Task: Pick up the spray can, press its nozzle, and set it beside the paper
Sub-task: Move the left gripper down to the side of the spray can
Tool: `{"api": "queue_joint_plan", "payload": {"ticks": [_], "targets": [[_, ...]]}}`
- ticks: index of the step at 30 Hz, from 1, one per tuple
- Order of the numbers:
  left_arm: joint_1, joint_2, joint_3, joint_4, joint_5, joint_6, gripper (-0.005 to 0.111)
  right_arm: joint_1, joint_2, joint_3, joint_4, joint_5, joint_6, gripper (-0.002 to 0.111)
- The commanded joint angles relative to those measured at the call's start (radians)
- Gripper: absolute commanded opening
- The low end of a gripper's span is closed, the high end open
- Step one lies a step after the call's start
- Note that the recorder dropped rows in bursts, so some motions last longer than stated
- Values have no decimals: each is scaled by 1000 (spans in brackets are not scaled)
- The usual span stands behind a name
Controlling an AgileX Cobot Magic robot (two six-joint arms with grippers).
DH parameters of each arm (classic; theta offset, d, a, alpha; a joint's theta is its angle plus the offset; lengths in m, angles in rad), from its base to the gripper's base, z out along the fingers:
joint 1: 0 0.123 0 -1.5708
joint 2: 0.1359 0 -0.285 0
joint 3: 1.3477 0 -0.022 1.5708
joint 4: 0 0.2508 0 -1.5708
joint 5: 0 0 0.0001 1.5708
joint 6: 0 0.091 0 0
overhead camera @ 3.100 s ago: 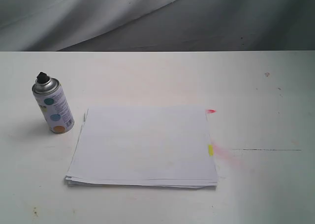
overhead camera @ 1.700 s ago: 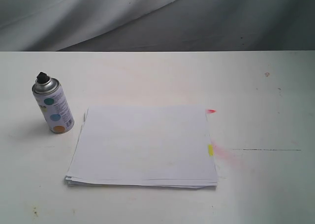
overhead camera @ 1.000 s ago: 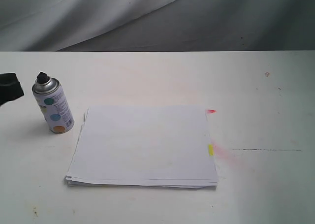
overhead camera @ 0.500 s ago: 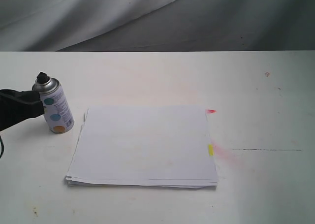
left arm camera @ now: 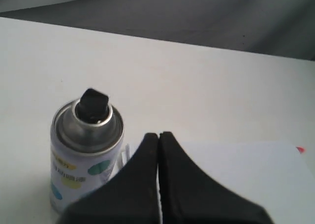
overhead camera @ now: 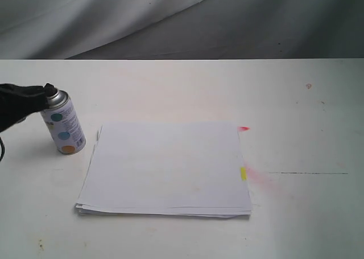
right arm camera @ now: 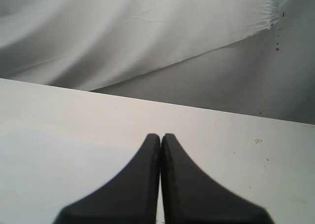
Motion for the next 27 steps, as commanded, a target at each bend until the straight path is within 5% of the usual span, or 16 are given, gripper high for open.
{"api": "queue_joint_plan", "payload": {"ticks": [1, 5, 8, 22, 27], "targets": [[-8, -2, -81, 89, 81, -132, 0, 1, 0, 4, -5, -10, -4, 0], [-69, -3, -87, 325, 235, -349, 0, 1, 0, 4, -5, -10, -4, 0], [-181, -3, -45, 509, 387, -561, 0, 1, 0, 4, -5, -10, -4, 0], [-221, -1, 27, 525, 408, -571, 0, 1, 0, 4, -5, -10, -4, 0], [-221, -1, -13, 198, 293, -255, 0, 1, 0, 4, -5, -10, -4, 0]]}}
